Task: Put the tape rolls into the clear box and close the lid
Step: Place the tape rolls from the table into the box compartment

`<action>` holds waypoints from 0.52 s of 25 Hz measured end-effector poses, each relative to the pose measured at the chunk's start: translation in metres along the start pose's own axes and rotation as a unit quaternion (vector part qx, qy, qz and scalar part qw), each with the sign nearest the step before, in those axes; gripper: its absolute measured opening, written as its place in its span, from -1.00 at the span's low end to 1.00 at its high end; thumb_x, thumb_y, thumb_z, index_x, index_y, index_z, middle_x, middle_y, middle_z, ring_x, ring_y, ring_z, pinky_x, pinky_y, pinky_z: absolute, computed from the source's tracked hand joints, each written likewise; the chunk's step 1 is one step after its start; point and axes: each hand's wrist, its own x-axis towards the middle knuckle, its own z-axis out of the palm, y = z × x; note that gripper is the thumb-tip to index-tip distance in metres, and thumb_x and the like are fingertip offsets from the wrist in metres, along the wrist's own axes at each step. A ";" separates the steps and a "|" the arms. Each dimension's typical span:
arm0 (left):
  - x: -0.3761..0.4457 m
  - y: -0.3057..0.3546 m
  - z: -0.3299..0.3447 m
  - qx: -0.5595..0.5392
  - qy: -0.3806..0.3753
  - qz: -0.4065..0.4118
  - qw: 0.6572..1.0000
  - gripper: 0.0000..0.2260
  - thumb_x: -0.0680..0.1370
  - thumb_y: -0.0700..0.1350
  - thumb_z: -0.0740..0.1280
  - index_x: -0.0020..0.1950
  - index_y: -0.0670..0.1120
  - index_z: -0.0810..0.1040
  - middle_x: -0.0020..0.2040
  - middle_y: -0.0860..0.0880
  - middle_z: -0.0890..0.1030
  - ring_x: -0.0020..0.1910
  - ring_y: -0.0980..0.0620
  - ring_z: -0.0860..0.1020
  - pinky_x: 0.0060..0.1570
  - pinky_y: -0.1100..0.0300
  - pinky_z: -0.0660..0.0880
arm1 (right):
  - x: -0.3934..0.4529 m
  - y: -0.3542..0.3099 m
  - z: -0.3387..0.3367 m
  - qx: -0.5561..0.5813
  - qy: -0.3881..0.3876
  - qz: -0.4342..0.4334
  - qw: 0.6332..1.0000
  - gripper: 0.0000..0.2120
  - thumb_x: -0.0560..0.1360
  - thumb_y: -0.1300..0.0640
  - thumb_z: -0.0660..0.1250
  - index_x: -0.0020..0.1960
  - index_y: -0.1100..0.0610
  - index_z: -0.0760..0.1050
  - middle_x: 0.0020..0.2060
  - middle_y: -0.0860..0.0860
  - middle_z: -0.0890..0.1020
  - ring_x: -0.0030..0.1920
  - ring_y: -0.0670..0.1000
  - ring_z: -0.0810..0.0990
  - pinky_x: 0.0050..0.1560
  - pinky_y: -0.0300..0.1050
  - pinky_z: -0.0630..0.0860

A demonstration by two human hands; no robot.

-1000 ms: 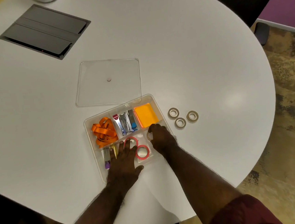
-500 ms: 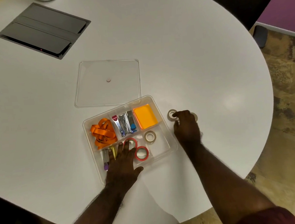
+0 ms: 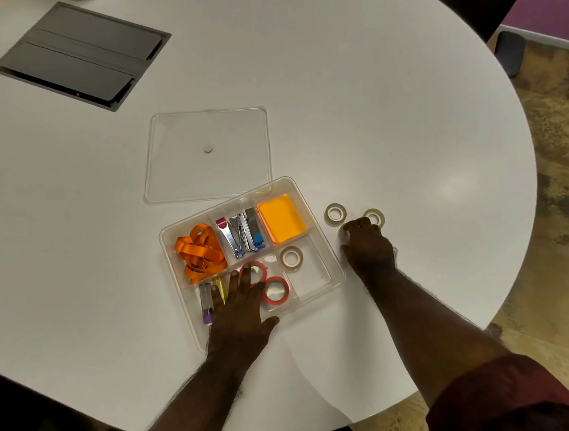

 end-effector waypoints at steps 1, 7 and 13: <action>0.000 0.000 0.001 -0.007 0.001 -0.001 1.000 -0.26 0.50 0.24 0.27 0.55 0.08 -0.02 0.60 0.03 -0.09 0.55 -0.03 -0.23 0.46 -0.13 -0.31 | 0.001 0.000 0.002 0.002 0.003 0.010 1.000 -0.71 0.53 0.15 0.19 0.24 0.12 0.39 0.13 0.09 0.50 0.07 0.14 0.52 -0.11 0.03 0.57; -0.002 -0.001 0.001 -0.018 0.004 0.000 1.000 -0.26 0.50 0.22 0.29 0.55 0.08 0.00 0.60 0.02 -0.08 0.56 -0.05 -0.18 0.50 -0.19 -0.23 | -0.004 0.013 -0.003 0.181 0.048 0.019 0.982 -0.45 0.38 -0.03 0.37 0.32 0.07 0.37 0.17 0.07 0.52 0.10 0.17 0.57 -0.06 0.04 0.55; -0.001 0.002 -0.002 -0.007 0.006 0.001 1.000 -0.27 0.50 0.22 0.28 0.55 0.06 0.01 0.60 0.00 -0.06 0.57 -0.08 -0.15 0.43 -0.11 -0.29 | -0.020 -0.010 -0.039 0.272 0.050 -0.118 0.954 -0.51 0.34 -0.22 0.35 0.21 -0.06 0.41 0.06 -0.08 0.49 -0.19 -0.05 0.61 -0.30 -0.18 0.48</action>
